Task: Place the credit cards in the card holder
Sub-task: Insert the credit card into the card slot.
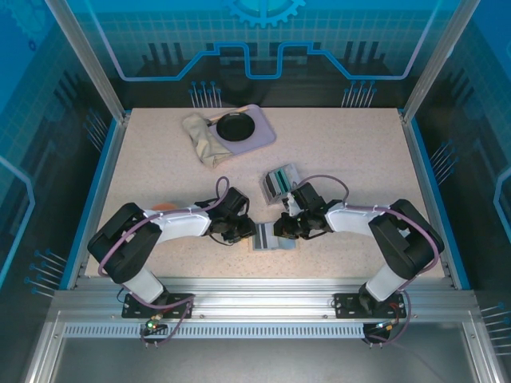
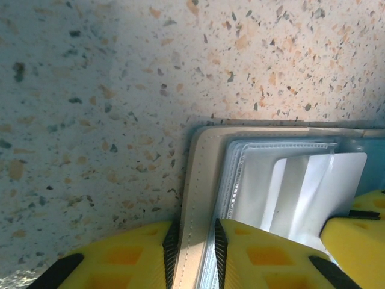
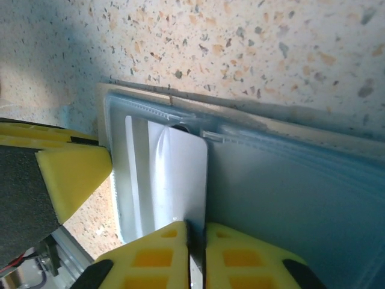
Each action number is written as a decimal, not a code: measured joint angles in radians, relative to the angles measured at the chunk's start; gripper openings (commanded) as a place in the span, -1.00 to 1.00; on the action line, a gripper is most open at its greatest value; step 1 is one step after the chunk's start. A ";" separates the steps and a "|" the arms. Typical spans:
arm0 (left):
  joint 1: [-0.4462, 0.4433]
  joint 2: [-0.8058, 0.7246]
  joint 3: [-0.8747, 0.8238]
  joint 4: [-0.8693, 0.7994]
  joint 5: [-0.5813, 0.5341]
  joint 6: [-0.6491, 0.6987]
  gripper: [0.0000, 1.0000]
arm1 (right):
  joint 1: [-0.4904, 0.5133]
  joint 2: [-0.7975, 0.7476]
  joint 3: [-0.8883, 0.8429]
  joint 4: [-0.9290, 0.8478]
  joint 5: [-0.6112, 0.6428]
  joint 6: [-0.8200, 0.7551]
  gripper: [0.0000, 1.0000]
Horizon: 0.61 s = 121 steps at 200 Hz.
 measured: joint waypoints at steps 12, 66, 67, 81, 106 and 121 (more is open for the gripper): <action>0.000 0.000 0.002 -0.003 0.000 0.000 -0.47 | 0.002 0.006 0.005 0.008 -0.012 0.002 -0.80; 0.000 0.003 0.005 -0.007 0.000 0.000 -0.46 | 0.028 0.059 0.040 0.030 -0.023 0.052 -0.74; 0.000 0.003 0.005 -0.007 0.000 0.000 -0.46 | 0.028 0.060 0.041 0.030 -0.023 0.054 -0.74; 0.000 0.003 0.005 -0.007 0.000 0.000 -0.44 | 0.029 0.065 0.043 0.030 -0.023 0.065 -0.72; 0.000 0.003 0.005 -0.006 0.000 0.000 -0.33 | 0.029 0.063 0.043 0.029 -0.023 0.073 -0.60; -0.001 0.002 0.005 -0.002 0.000 -0.002 -0.29 | 0.030 0.056 0.044 0.019 -0.016 0.070 -0.48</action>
